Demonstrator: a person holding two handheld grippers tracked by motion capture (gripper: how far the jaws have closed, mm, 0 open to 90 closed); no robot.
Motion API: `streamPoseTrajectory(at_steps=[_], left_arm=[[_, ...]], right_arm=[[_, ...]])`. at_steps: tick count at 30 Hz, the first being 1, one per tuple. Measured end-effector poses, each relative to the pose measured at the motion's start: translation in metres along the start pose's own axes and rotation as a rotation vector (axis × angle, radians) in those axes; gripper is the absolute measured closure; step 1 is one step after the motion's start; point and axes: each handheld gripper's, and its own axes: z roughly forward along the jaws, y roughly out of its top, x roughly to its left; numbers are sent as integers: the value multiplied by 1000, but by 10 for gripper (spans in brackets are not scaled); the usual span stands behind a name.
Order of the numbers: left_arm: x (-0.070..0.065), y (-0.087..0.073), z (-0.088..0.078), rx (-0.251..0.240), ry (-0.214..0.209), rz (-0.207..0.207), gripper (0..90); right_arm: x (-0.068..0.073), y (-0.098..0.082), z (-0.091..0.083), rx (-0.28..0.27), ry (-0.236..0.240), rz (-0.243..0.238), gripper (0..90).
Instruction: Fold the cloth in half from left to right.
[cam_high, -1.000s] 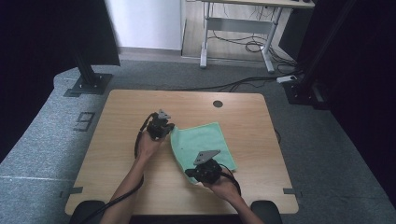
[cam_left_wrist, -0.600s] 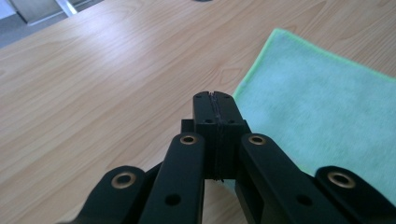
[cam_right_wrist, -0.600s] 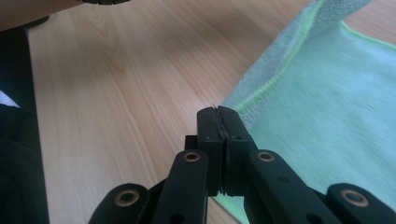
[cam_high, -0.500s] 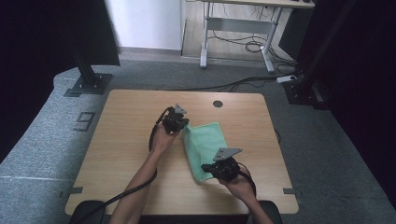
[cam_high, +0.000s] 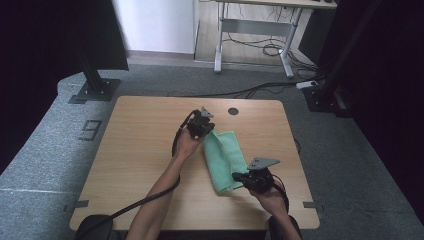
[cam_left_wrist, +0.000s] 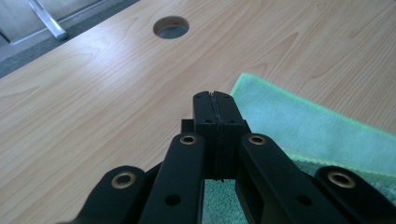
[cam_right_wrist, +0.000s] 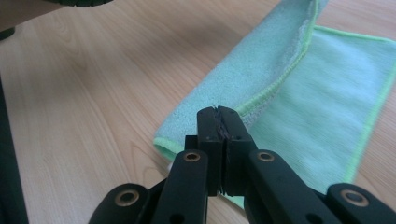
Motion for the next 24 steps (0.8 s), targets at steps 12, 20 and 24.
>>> streamPoseTrajectory(at_steps=[12, 20, 24], left_arm=[[-16, 18, 23, 19, -17, 30, 895], [-22, 21, 40, 63, -5, 53, 893], [-23, 19, 51, 81, -4, 52, 892]], right_arm=[[-20, -14, -19, -23, -45, 57, 877], [-27, -24, -14, 21, -70, 70, 877], [-33, -29, -9, 49, -85, 81, 877]])
